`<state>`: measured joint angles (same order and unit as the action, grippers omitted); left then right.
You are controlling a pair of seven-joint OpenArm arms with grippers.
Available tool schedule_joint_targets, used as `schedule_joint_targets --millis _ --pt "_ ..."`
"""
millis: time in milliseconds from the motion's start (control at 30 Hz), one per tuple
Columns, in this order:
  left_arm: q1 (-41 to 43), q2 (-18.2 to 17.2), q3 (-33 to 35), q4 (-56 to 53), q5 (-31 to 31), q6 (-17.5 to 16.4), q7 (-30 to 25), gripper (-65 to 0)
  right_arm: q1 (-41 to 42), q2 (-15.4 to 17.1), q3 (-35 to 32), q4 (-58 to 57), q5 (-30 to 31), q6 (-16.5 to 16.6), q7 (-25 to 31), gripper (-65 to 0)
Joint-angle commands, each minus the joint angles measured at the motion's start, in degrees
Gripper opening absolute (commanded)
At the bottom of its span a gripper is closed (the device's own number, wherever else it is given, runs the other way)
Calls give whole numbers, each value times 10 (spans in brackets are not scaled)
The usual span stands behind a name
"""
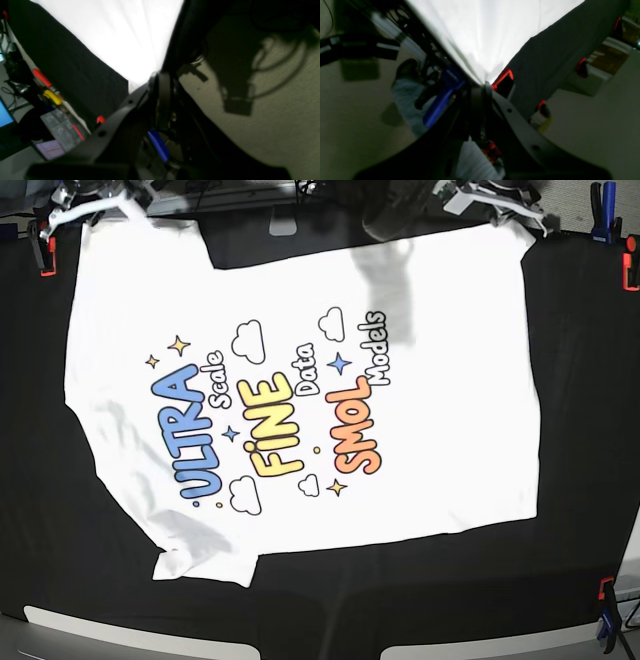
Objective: Layout the t-shirt on the table in an organized manner, then fold the t-shirt properly
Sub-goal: 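Drag the shirt by its shoulders with both grippers to straighten it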
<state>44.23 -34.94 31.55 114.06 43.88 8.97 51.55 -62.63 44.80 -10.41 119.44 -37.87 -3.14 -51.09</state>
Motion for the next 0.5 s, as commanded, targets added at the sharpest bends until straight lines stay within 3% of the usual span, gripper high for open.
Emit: schedule_joint_targets --millis 0,167,467 --pt "9 -3 0 10 13 6 11 -650 -15 6 3 9 -14 -10 -11 -650" --pt "25 -3 0 10 71 32 28 -650 -52 6 3 10 -45 -35 -35 -650" --pt "42 -3 0 10 116 35 49 -650 -116 6 3 40 -103 -58 -54 -650"
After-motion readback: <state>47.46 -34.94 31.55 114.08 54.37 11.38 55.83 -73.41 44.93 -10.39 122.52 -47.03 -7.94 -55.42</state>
